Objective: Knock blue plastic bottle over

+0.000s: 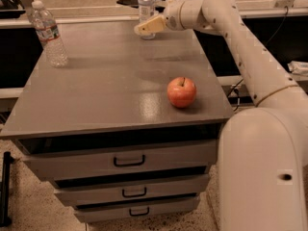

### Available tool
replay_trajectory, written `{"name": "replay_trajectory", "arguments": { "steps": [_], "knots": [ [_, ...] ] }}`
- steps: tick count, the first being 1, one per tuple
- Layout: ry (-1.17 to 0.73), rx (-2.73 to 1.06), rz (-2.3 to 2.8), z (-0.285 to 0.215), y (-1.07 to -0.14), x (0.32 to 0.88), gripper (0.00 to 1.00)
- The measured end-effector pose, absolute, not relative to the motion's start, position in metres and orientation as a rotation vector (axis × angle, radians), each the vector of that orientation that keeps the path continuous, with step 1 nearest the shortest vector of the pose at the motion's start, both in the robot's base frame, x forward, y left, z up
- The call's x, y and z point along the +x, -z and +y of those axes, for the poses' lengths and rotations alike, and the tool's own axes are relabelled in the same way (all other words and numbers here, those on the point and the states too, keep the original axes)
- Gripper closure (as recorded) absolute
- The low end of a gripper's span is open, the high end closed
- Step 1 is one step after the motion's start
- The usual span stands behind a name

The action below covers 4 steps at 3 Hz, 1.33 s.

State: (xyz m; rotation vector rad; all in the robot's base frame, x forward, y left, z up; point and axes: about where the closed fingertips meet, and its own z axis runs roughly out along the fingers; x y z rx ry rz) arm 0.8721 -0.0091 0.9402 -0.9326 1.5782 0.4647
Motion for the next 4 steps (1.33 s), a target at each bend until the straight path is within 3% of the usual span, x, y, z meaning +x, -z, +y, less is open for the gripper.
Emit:
{"name": "replay_trajectory", "arguments": {
  "steps": [4],
  "knots": [
    [-0.37, -0.761, 1.63, 0.021, -0.935, 0.93, 0.01]
  ]
}}
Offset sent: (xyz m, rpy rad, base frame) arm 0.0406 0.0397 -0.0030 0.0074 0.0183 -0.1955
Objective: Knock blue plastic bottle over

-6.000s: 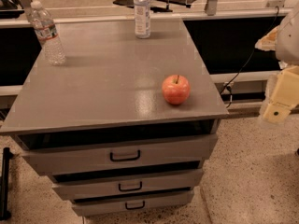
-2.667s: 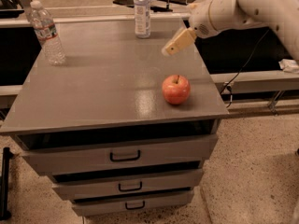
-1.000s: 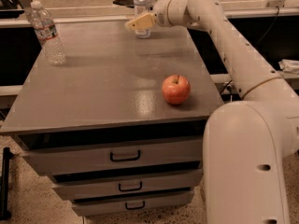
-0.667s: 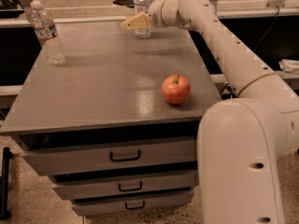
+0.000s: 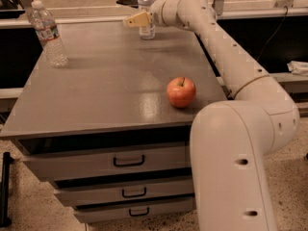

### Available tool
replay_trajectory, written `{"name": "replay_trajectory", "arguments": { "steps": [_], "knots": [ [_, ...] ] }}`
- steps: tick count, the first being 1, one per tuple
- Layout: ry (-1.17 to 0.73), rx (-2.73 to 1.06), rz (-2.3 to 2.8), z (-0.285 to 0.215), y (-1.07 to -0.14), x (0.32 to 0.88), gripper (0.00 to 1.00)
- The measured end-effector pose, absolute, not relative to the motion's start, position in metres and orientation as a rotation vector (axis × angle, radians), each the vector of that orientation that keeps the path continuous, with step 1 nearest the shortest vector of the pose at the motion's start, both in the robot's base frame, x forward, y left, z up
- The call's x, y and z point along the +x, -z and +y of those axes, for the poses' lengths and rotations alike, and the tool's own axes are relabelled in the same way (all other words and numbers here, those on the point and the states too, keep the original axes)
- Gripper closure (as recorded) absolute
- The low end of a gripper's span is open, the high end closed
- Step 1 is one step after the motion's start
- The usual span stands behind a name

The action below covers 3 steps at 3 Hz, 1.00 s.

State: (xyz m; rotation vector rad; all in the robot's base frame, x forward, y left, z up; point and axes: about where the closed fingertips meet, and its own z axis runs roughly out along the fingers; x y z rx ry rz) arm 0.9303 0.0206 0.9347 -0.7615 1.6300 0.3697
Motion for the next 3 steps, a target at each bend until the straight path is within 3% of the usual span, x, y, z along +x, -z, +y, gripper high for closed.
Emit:
{"name": "replay_trajectory", "arguments": {
  "steps": [3],
  "knots": [
    [-0.327, -0.724, 1.616, -0.007, -0.934, 0.956, 0.69]
  ]
}}
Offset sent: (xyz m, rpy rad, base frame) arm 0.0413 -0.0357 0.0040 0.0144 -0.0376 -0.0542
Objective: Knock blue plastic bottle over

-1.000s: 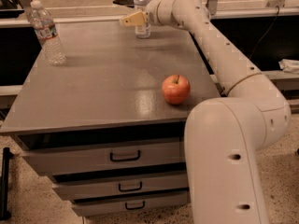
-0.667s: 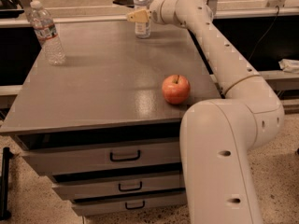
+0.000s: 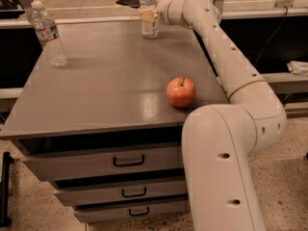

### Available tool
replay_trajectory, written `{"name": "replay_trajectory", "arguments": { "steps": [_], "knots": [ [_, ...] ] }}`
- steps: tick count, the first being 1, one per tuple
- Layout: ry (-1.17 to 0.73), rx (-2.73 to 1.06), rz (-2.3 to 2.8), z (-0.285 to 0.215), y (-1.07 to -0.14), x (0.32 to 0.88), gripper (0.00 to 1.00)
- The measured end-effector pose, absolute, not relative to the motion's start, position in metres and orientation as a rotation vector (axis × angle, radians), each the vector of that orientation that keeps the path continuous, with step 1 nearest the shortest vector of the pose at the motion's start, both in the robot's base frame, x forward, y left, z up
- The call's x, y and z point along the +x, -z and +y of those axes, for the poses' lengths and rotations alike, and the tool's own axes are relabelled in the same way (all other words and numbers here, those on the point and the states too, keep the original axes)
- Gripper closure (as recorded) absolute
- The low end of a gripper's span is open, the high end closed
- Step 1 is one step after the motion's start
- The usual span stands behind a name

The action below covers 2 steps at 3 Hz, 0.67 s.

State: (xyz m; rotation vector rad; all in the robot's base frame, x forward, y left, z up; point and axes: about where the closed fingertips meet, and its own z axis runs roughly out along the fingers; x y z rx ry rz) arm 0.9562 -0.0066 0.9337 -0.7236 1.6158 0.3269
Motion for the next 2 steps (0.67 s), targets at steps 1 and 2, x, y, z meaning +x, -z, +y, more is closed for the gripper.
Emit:
{"name": "replay_trajectory", "arguments": {
  "steps": [1, 2],
  "knots": [
    [-0.332, -0.782, 1.591, -0.009, -0.949, 0.943, 0.93],
    [-0.319, -0.945, 1.55, -0.007, -0.973, 0.91, 1.0]
  ]
}}
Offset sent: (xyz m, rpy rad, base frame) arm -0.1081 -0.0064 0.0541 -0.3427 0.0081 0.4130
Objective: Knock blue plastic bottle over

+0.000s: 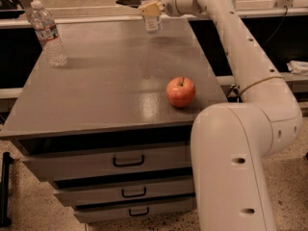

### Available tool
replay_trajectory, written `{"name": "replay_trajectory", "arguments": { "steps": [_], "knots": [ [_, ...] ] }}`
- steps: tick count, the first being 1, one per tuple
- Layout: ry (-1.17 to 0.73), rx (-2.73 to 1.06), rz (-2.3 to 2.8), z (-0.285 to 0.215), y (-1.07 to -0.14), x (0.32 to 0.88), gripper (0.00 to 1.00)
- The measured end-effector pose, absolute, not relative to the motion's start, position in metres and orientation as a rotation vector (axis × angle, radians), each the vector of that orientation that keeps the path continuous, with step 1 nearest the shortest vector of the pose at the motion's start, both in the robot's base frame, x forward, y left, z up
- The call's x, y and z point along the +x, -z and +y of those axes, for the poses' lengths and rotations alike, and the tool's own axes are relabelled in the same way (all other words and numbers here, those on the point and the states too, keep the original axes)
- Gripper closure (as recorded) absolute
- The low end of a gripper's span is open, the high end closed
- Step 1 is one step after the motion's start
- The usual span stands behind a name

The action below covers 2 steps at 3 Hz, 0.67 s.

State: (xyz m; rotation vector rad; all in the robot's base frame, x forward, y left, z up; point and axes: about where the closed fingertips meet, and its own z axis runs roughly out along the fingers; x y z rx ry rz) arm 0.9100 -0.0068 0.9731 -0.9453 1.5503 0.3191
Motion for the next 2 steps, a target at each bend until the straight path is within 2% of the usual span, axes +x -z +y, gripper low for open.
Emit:
{"name": "replay_trajectory", "arguments": {
  "steps": [2],
  "knots": [
    [-0.232, -1.401, 1.649, 0.005, -0.951, 0.838, 1.0]
  ]
}}
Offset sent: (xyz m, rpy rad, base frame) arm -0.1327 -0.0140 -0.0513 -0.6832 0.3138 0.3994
